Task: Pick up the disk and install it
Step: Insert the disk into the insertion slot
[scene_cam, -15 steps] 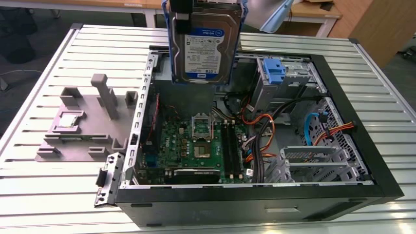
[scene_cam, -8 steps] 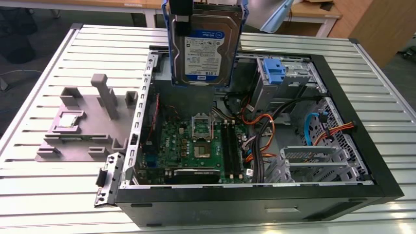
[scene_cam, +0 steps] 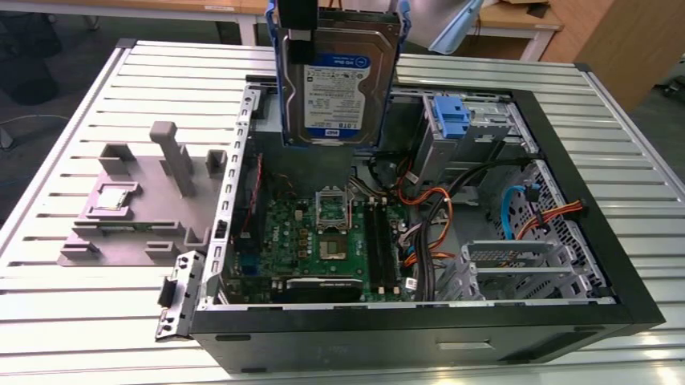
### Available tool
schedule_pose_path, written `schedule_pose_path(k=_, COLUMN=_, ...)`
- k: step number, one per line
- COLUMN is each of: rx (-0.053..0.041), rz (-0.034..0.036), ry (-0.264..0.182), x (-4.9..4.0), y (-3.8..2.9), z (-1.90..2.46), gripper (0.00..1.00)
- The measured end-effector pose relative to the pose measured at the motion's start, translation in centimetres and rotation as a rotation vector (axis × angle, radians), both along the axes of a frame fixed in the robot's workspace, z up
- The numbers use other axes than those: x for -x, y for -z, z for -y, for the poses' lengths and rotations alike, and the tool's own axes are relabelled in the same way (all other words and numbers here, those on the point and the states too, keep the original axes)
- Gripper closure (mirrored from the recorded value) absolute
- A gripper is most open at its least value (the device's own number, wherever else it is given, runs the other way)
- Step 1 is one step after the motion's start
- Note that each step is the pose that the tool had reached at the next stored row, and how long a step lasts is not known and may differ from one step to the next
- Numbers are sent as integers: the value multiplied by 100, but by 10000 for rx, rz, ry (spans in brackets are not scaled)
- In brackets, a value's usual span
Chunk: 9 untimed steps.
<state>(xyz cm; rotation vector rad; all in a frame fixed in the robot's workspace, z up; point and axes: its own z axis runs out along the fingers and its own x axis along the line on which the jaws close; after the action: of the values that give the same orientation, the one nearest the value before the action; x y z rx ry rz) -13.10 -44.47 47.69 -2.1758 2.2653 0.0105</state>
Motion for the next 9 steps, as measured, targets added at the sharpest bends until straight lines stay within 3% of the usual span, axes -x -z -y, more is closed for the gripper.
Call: schedule_pose_path(k=9, rx=45, rz=-1, ry=0, x=0, y=0, z=47, gripper=63)
